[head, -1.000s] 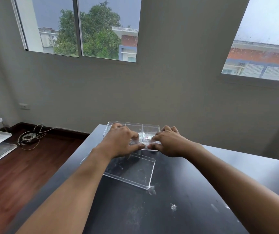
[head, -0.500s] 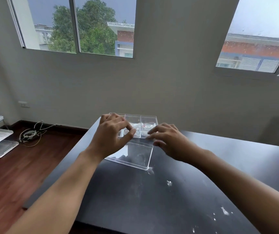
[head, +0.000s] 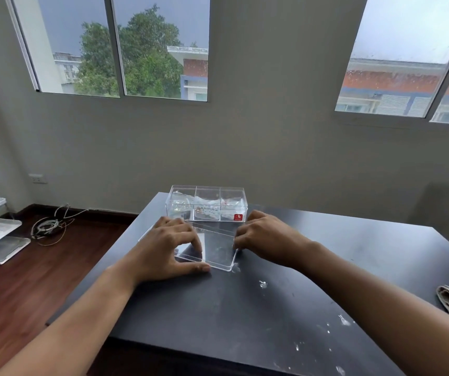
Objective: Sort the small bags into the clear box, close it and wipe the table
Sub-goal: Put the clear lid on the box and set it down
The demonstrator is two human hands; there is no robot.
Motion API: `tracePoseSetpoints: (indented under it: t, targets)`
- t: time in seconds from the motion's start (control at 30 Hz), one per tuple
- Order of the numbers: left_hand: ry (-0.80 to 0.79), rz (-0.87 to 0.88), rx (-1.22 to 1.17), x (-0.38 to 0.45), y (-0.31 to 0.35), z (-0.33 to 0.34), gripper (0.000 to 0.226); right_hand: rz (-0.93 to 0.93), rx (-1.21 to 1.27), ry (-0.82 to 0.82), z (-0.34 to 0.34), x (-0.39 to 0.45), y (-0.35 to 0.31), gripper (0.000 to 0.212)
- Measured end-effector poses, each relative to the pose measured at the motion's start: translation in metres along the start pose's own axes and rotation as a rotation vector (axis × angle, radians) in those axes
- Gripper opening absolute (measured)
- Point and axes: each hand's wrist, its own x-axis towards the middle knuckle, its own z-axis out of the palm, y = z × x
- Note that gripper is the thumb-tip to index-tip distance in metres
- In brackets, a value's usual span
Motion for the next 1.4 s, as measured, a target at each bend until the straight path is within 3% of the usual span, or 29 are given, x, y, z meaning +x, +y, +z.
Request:
tracePoseSetpoints:
  t: [0.27,0.37,0.47,0.7,0.87,0.93,1.1,1.27,1.4]
  targets:
    - [0.121,0.019,0.028,-0.01,0.003,-0.006,0.037,0.062,0.032,0.159,0.003,-0.016,0.003,0.048]
    - [0.334,-0.078,0.128,-0.013,-0.004,-0.012,0.035,0.08,0.091,0.256,-0.005,-0.025,0.005,0.043]
    - [0.542,-0.25,0.065,-0.011,-0.015,-0.018,0.036,0.116,0.194,0.366,-0.01,-0.031,0.005,0.03]
    - [0.619,-0.328,-0.178,-0.001,-0.01,-0.024,0.034,0.146,0.467,0.475,-0.018,-0.033,0.0,0.012]
    - [0.748,-0.404,-0.334,0.015,0.002,-0.033,0.028,0.256,0.49,0.594,-0.023,-0.03,-0.001,0.048]
    - [0.726,-0.401,-0.388,0.023,0.002,-0.037,0.026,0.296,0.453,0.634,-0.027,-0.026,-0.001,0.066]
    - [0.495,-0.309,-0.514,0.048,-0.002,-0.049,0.023,0.354,0.506,0.671,-0.033,-0.009,0.009,0.11]
    - [0.444,-0.334,-0.552,0.068,-0.011,-0.059,0.027,0.398,0.436,0.63,-0.036,0.003,0.026,0.124]
    - [0.445,-0.368,-0.584,0.085,-0.016,-0.065,0.022,0.374,0.233,0.545,-0.036,0.013,0.032,0.113]
